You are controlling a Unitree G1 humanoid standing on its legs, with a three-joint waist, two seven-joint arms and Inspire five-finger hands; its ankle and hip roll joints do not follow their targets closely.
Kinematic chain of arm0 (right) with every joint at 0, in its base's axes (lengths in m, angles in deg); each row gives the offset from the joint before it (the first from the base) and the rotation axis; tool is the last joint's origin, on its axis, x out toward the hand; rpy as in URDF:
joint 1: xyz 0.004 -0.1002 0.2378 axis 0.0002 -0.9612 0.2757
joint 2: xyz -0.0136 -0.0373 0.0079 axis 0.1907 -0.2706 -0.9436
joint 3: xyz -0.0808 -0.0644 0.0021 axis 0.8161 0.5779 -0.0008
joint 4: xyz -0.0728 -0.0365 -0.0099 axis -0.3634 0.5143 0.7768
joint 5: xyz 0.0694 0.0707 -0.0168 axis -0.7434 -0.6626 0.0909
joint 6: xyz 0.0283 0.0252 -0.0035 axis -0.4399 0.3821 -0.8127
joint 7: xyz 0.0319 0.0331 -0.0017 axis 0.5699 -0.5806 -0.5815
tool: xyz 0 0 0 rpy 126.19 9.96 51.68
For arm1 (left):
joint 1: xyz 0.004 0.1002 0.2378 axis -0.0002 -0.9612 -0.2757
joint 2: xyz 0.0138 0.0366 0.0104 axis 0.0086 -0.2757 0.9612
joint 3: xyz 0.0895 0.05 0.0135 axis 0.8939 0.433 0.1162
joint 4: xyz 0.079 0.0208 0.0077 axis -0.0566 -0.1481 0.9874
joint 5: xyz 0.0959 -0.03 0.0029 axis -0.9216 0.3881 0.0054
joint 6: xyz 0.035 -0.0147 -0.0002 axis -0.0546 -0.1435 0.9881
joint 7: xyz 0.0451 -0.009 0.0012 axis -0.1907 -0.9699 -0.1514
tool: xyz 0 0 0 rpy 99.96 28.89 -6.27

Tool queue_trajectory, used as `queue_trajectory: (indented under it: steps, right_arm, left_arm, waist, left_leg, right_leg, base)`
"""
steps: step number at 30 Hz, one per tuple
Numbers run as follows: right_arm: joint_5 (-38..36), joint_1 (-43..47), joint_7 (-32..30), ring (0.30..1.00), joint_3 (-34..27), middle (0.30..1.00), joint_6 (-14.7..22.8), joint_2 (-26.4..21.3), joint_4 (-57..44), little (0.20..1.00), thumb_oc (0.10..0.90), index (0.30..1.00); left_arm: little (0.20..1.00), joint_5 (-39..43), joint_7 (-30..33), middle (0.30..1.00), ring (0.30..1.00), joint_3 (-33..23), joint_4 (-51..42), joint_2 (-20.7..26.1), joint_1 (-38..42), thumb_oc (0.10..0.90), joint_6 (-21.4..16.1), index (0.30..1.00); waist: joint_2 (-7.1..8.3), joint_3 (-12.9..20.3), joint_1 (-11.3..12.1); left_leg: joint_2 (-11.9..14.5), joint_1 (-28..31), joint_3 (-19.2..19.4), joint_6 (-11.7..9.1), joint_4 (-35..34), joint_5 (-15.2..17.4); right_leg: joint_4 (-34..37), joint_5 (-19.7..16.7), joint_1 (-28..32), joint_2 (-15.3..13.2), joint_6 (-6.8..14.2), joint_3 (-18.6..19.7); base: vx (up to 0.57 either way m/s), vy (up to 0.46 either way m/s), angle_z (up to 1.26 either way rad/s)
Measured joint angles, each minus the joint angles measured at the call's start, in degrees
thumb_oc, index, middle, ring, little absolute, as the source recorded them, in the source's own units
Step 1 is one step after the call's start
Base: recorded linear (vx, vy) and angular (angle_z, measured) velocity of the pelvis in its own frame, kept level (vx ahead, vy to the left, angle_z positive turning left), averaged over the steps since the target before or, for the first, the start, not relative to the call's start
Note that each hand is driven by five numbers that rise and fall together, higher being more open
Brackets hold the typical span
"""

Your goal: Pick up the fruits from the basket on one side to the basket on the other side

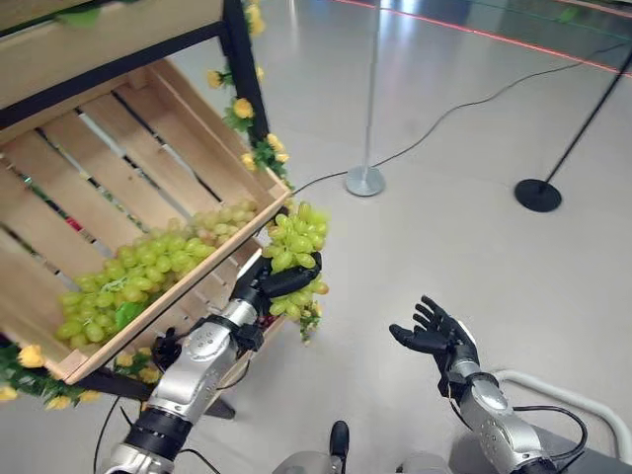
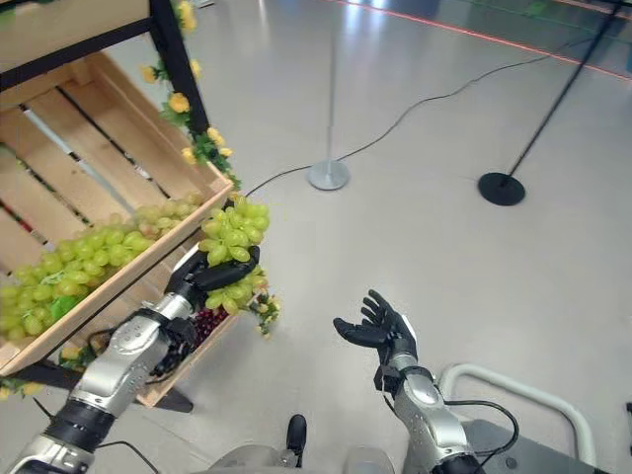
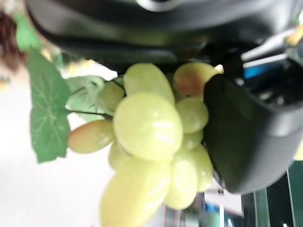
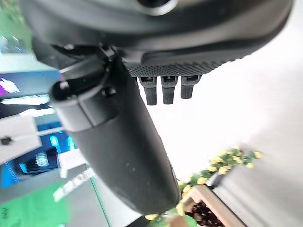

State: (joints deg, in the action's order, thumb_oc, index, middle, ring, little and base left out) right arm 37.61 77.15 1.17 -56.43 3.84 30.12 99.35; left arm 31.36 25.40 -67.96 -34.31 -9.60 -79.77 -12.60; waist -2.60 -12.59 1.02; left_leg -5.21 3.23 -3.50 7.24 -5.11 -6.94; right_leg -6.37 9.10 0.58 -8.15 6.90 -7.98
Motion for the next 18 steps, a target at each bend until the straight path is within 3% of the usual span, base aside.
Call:
queue_trajectory:
  steps: [1, 3, 5, 8, 18]
  right_arm:
    - [-0.01, 0.21, 0.01, 0.9, 0.02, 0.9, 0.0, 0.35, 0.67, 0.9, 0.8, 0.9]
    - [0.0, 0.36, 0.06, 0.9, 0.01, 0.9, 0.0, 1.41, 1.11, 0.9, 0.8, 0.9]
    - [0.0, 1.07, 0.11, 0.9, 0.0, 0.9, 0.01, 1.92, 1.69, 0.9, 0.8, 0.9]
    - [0.01, 2.55, 0.11, 0.9, -0.32, 0.9, 0.03, 2.37, 2.7, 0.9, 0.8, 0.9]
    - [-0.05, 3.62, -0.17, 0.9, -1.94, 0.9, 0.03, 2.81, 5.68, 0.9, 0.8, 0.9]
  left_arm:
    - [0.3, 0.0, 0.2, 0.3, 0.3, -0.18, -0.02, -0.03, 0.0, 0.4, -0.01, 0.3]
    - [0.3, -0.41, 0.26, 0.3, 0.3, -0.58, -0.3, 0.11, -0.04, 0.4, 0.0, 0.3]
    - [0.3, -0.43, 0.41, 0.3, 0.3, -0.68, -0.63, 0.2, -0.4, 0.4, 0.02, 0.3]
    - [0.3, -0.32, -0.31, 0.3, 0.3, -1.29, -1.56, 2.13, -0.45, 0.4, 0.52, 0.3]
    - [0.3, 4.14, -0.97, 0.3, 0.3, -3.18, -4.94, 2.71, -0.97, 0.4, 4.0, 0.3]
  waist:
    - [0.39, 0.18, 0.22]
    - [2.59, 0.6, 0.17]
    - [3.54, 0.75, 1.01]
    - [3.59, 0.78, 1.45]
    - [3.59, 0.78, 1.81]
  left_leg:
    - [-0.01, 0.09, -0.03, 0.21, 0.0, 0.3]
    - [0.0, 0.46, 0.94, -0.79, -0.18, 1.13]
    - [0.33, 0.82, 1.28, -2.07, -0.02, 1.48]
    - [2.05, 1.29, 0.68, -3.4, 0.01, 1.92]
    - [2.94, 1.06, -0.38, -4.62, -0.38, 2.2]
  right_leg:
    - [2.22, -1.35, 0.2, 0.06, 0.04, 0.03]
    - [9.14, -8.69, 3.32, 0.1, 0.48, -0.45]
    - [11.06, -11.74, 4.75, 0.41, 1.08, -0.68]
    - [11.49, -11.2, 5.92, 2.08, -0.37, -2.13]
    - [11.53, -10.61, 6.18, 3.07, -1.2, -3.34]
  base:
    - [0.02, -0.147, 0.51]
    - [0.03, -0.1, 0.65]
    - [0.03, -0.056, 0.3]
    - [0.02, -0.017, 0.12]
    - [0.0, -0.003, 0.05]
